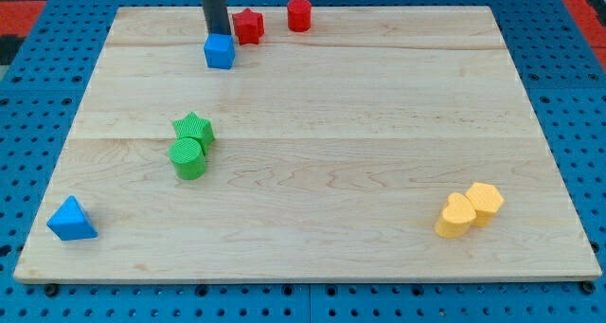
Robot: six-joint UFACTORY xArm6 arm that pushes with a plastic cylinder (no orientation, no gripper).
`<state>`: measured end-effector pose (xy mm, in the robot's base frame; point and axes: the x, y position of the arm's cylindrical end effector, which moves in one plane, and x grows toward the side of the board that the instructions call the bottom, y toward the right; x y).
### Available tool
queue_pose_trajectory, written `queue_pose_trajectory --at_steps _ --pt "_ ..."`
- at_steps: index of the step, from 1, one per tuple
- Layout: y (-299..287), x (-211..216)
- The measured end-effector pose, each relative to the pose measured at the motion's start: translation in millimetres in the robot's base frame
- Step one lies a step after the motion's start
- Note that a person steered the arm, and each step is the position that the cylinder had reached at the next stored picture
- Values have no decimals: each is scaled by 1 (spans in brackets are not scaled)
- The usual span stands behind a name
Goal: Push red star into red circle
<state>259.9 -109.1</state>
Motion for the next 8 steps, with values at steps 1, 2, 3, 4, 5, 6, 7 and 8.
queue_pose_trajectory --at_steps 1,2,3,4,5,6,7,8 --pt "11 -10" --pt "13 -30" --pt "37 -31" --pt "61 -31" --pt "64 -32" --pt "58 -31" --pt "36 -26" --pt "2 -22"
